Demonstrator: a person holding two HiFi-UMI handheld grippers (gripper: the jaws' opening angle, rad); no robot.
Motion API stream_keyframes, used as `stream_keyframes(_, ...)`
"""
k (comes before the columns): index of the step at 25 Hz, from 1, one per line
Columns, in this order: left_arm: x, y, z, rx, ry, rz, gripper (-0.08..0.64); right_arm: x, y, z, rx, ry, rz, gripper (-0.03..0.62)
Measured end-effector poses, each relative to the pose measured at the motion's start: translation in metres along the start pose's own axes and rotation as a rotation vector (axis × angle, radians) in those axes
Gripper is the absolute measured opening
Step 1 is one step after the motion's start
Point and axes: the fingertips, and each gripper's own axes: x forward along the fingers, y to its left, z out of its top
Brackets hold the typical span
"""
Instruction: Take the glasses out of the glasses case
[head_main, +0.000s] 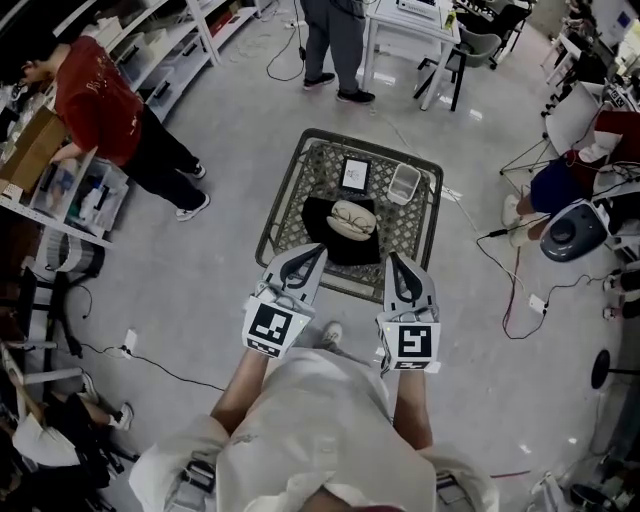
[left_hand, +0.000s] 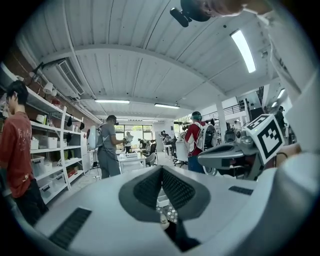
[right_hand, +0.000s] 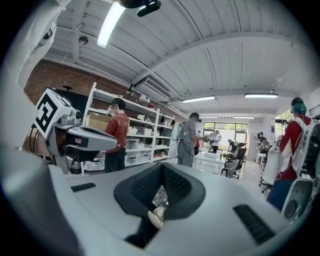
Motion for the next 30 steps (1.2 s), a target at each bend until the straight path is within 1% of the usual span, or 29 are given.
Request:
stream_keyframes(3,0.006,0.005,0.000,0.002,0.008,0.019,0.012,0.011,-0.004,0.001,-0.011,-0.006,0.017,0.006)
stream_keyframes(6,0.013,0.004,-0.001,-0.001,0.016,0.029,0.012,0.015,-0.006,-0.001,0.006,0.003,0.043,0.006)
stream_keyframes(9,0.024,0.006,0.000,0.001,0.017,0.026,0.012,0.021,-0.017,-0.015,0.008,0.032,0.027,0.006)
stream_keyframes(12,0.034,0.011,-0.004,0.001,0.022,0.022,0.012,0.029,-0.022,-0.015,0.015,0.020,0.023,0.006)
stream_keyframes(18,0.059,0.022,-0.007,-0.001,0.004,0.002,0.012,0.044,-0.035,-0.019,0.018,0.022,0.001,0.006)
stream_keyframes(24,0.085,0.054,-0.016,-0.027,0.000,-0.025,0.012,0.076,-0.038,-0.024,0.011,0.057,-0.025,0.006)
stream_keyframes(30,0.114,0.086,-0.033,-0.038,0.018,-0.080,0.012,0.112,-0.044,-0.033,0.009,0.104,-0.063,0.006)
